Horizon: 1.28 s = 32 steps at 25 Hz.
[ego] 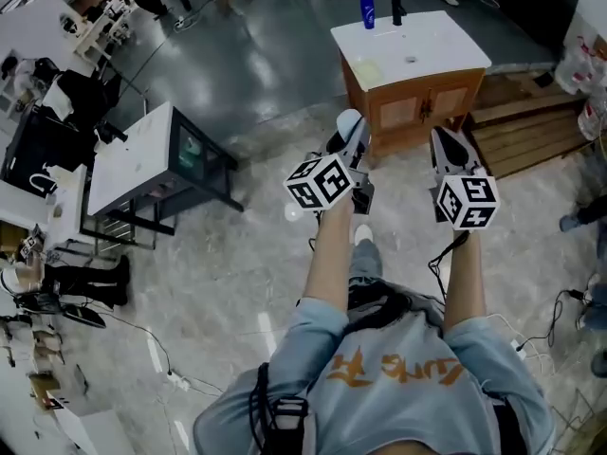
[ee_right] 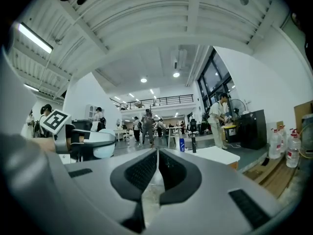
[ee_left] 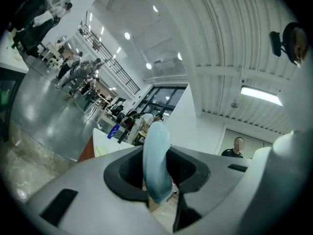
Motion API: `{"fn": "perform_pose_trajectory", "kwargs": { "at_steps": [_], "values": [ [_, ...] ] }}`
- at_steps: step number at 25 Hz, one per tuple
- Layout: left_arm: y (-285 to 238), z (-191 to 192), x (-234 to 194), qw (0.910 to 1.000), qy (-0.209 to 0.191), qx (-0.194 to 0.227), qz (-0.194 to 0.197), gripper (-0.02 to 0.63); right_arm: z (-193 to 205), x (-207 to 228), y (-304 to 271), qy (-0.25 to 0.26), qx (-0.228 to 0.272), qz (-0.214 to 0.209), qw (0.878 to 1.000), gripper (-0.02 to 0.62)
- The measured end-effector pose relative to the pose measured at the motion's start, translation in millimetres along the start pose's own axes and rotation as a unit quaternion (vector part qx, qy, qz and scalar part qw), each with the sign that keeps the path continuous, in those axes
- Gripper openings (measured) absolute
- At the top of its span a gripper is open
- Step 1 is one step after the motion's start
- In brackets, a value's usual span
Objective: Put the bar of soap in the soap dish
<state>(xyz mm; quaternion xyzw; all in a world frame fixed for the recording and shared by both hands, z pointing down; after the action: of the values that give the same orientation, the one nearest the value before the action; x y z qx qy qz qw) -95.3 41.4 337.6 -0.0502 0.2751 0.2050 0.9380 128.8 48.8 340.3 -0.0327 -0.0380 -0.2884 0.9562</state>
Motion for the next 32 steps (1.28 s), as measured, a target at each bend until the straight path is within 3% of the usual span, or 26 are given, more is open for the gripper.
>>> {"fn": "perform_pose_trajectory", "kwargs": {
  "at_steps": [10, 16, 20, 24, 32],
  "values": [
    [-126, 25, -131, 0.9916, 0.078, -0.097, -0.034, 0.124, 56, 54, -154, -0.043, -0.102, 0.017, 0.994, 0.032],
    [-183, 16, -191, 0.9869, 0.111, -0.109, -0.041, 0.124, 60, 71, -237, -0.035, -0.113, 0.022, 0.993, 0.032],
    [-203, 14, -210, 0.9856, 0.121, -0.106, -0.054, 0.124, 65, 81, -259, -0.019, -0.124, 0.023, 0.992, 0.032],
    [-230, 16, -214, 0.9836, 0.127, -0.118, -0.051, 0.124, 73, 109, -272, -0.036, -0.141, 0.042, 0.988, 0.032],
    [-281, 34, -225, 0.9770, 0.155, -0.133, -0.060, 0.124, 90, 138, -293, -0.057, -0.164, 0.017, 0.985, 0.032]
  ]
}}
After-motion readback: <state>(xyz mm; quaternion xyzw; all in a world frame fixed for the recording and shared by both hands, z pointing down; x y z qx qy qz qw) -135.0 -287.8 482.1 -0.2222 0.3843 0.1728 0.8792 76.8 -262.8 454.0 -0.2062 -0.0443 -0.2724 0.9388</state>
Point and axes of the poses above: the fingertips, and each gripper's own axes: y backward along the fingers, x to its right, z out of its underside, the point moved 7 cm from there along y, backward along the fingers, and after that the axes turned 4 degrees about -z, right-handed, at the moved point
